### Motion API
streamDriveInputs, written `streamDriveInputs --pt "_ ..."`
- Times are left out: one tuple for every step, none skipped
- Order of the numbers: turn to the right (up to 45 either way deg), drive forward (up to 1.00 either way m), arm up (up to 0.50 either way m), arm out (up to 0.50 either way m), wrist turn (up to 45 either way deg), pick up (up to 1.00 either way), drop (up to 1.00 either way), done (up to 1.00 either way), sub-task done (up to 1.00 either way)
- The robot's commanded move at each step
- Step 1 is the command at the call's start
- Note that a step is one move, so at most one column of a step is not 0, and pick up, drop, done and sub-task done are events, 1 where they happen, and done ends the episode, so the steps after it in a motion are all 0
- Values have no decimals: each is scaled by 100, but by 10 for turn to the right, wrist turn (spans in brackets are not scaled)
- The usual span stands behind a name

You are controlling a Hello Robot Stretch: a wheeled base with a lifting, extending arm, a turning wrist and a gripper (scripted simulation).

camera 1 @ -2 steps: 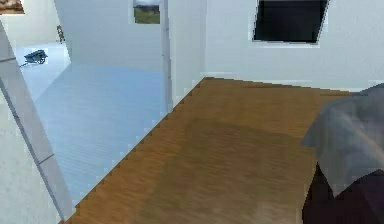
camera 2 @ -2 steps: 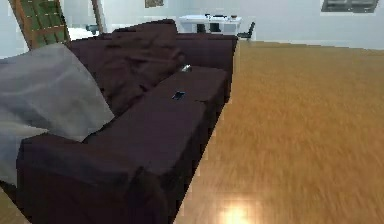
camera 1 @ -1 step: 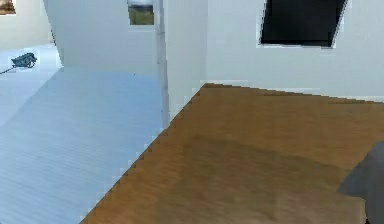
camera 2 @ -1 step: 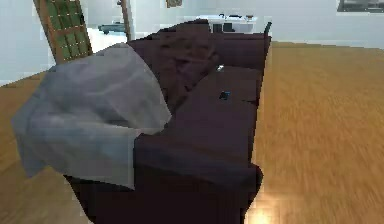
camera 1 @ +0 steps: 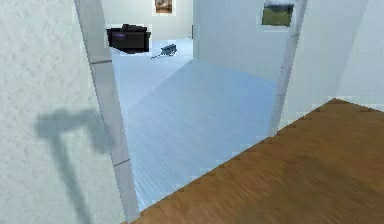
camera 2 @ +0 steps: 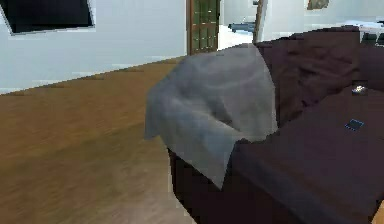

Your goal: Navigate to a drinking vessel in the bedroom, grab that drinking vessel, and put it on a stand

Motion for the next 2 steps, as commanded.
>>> streamDriveInputs --pt "0 100 0 0 0 0 0 0 0" --pt "-120 0 0 0 0 0 0 0 0"
